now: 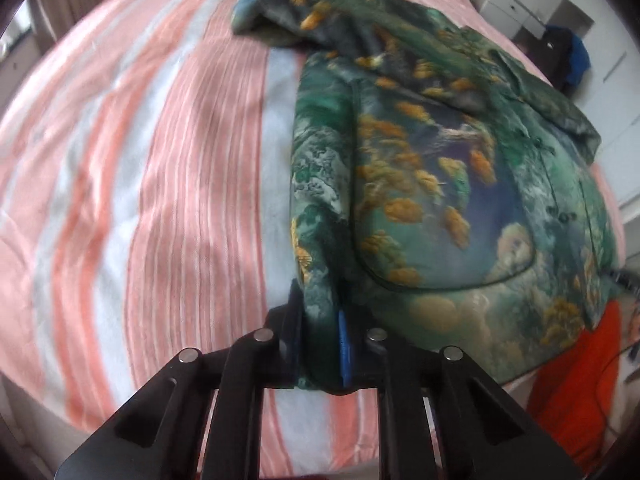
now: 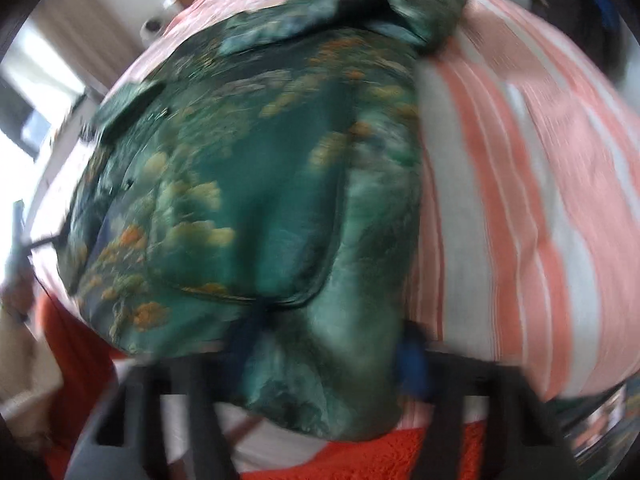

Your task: Fold large clothes

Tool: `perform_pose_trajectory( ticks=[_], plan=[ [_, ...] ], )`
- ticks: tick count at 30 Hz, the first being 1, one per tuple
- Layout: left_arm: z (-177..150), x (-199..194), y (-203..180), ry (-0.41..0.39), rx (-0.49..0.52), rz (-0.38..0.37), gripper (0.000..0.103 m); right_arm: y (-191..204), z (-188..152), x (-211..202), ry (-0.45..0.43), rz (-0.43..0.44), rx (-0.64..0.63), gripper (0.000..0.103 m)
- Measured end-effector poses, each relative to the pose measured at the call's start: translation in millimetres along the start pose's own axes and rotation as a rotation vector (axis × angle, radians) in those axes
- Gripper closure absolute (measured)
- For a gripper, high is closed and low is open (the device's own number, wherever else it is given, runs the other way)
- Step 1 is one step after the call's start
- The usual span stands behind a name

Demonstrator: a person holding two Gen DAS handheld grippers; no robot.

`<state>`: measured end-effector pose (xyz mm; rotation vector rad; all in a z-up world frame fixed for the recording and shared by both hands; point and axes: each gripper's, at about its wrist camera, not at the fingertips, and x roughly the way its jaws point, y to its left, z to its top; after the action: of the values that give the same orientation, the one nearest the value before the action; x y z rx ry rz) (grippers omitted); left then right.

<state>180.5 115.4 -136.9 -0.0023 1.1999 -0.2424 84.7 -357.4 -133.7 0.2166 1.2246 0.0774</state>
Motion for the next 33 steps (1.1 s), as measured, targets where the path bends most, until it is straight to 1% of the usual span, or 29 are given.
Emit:
perform_pose_trajectory(
  ticks=[1, 3, 5, 7, 9, 11, 13, 15, 16, 17, 18, 19, 20, 21, 22, 23, 24, 25, 26, 27, 28, 29, 30, 31, 32, 33],
  plan=[
    [-2, -6, -5, -0.011, 0.005, 0.002, 0.092, 7, 5, -8, -0.015, -0.027, -0.046, 0.082],
    [-13, -24, -15, -0.032, 0.009, -0.024, 0.092, 15, 12, -25, -0.046, -0.065, -0.103, 0.084],
    [-27, -34, -27, -0.036, 0.008, -0.056, 0.093, 18, 17, -42, -0.076, -0.116, -0.150, 0.085],
    [-47, -33, -41, -0.021, 0.016, -0.084, 0.092, 6, 22, -54, -0.087, -0.175, -0.173, 0.085],
    [-62, -21, -53, 0.003, 0.016, -0.082, 0.092, -8, 22, -50, -0.076, -0.196, -0.151, 0.085],
    [-68, -9, -57, 0.007, 0.006, -0.065, 0.092, -28, 17, -33, -0.046, -0.203, -0.103, 0.085],
    [-68, -4, -57, 0.003, -0.016, -0.073, 0.092, -37, 10, -15, -0.025, -0.214, -0.082, 0.084],
    [-62, -2, -55, 0.008, -0.020, -0.079, 0.091, -37, 8, -8, -0.046, -0.230, -0.075, 0.084],
    [-61, -3, -57, 0.008, -0.004, -0.072, 0.090, -36, 9, -9, -0.064, -0.236, -0.060, 0.083],
    [-60, -3, -61, 0.004, 0.017, -0.053, 0.085, -35, 9, -11, -0.075, -0.239, -0.053, 0.081],
    [-59, -5, -59, 0.002, 0.033, -0.029, 0.074, -35, 8, -13, -0.088, -0.244, -0.048, 0.075],
    [-61, -12, -53, 0.002, 0.051, 0.002, 0.069, -35, 9, -17, -0.111, -0.258, -0.037, 0.062],
    [-61, -21, -53, -0.007, 0.074, 0.036, 0.067, -32, 5, -22, -0.126, -0.263, -0.028, 0.053],
    [-62, -31, -53, -0.023, 0.091, 0.057, 0.063, -33, 2, -28, -0.147, -0.256, -0.013, 0.037],
    [-60, -47, -55, -0.055, 0.120, 0.087, 0.058, -32, -2, -37, -0.170, -0.248, 0.002, 0.032],
    [-59, -58, -55, -0.085, 0.142, 0.104, 0.045, -27, -5, -46, -0.203, -0.252, 0.019, 0.032],
    [-52, -78, -61, -0.147, 0.185, 0.133, 0.031, -22, -8, -57, -0.239, -0.271, 0.026, 0.032],
    [-43, -95, -70, -0.214, 0.237, 0.166, 0.024, -15, -13, -69, -0.280, -0.300, 0.018, 0.029],
    [-33, -107, -79, -0.267, 0.288, 0.193, 0.013, -8, -17, -76, -0.311, -0.319, 0.007, 0.027],
    [-22, -113, -89, -0.304, 0.336, 0.205, 0.006, 3, -22, -84, -0.353, -0.338, -0.012, 0.021],
    [-11, -117, -100, -0.337, 0.391, 0.207, 0.004, 16, -27, -93, -0.403, -0.344, -0.032, 0.017],
    [-3, -120, -108, -0.360, 0.451, 0.195, 0.003, 25, -29, -95, -0.427, -0.338, -0.039, 0.016],
    [13, -110, -123, -0.367, 0.530, 0.168, 0.002, 35, -31, -96, -0.447, -0.314, -0.044, 0.016],
    [27, -98, -134, -0.359, 0.575, 0.153, 0.002, 48, -32, -96, -0.459, -0.270, -0.044, 0.016],
    [29, -93, -134, -0.345, 0.596, 0.144, 0.002, 55, -33, -95, -0.464, -0.240, -0.041, 0.016],
    [40, -75, -140, -0.308, 0.621, 0.136, 0.002, 64, -35, -93, -0.467, -0.199, -0.041, 0.016]
  ],
)
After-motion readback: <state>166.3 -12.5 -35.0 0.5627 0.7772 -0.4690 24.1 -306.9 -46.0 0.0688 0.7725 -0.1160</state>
